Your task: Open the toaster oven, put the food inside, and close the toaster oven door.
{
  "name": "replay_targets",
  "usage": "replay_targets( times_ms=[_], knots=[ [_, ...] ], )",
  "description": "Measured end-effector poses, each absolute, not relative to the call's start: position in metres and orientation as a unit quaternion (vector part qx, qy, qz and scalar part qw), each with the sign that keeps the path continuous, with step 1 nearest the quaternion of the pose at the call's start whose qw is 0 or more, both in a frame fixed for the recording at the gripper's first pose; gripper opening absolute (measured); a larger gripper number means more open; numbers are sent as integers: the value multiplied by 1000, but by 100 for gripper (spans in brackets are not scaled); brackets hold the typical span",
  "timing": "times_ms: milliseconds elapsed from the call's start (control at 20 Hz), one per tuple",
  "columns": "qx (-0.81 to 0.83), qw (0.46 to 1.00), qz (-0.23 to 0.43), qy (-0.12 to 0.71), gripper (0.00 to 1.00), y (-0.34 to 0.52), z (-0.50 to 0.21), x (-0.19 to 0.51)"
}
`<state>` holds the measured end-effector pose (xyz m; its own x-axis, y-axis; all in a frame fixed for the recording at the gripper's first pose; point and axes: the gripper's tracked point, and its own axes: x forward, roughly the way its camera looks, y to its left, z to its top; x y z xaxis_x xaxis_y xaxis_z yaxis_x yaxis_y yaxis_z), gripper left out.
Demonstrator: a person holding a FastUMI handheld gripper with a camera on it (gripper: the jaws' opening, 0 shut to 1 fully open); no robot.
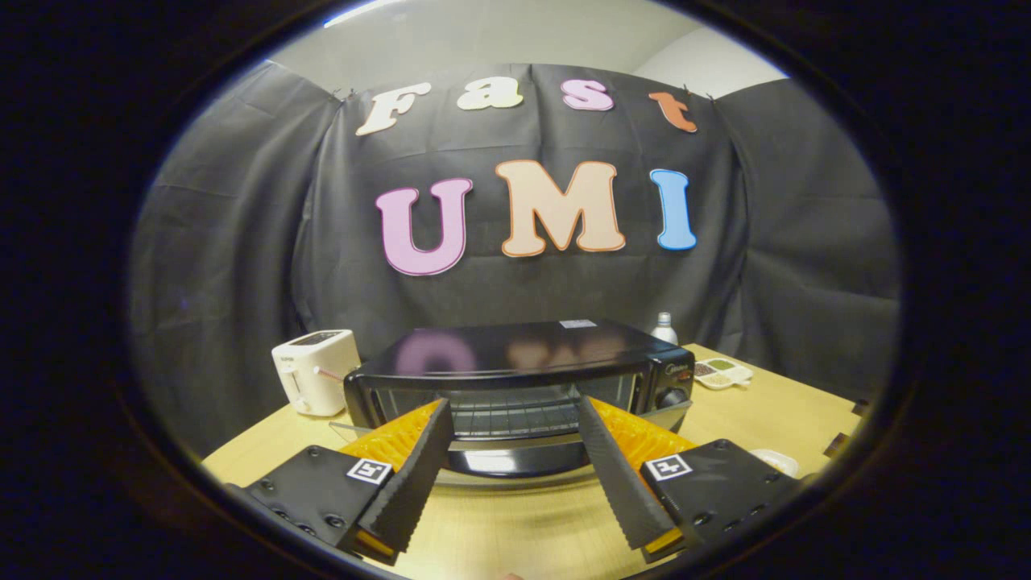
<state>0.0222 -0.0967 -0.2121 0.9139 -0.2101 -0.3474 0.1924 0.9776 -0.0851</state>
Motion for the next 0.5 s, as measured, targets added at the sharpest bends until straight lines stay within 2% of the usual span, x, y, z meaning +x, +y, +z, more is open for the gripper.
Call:
replay_targets(
  times_ms=[500],
  knots=[
    [-6,969,-126,214,98,-101,-212,14]
  ],
)
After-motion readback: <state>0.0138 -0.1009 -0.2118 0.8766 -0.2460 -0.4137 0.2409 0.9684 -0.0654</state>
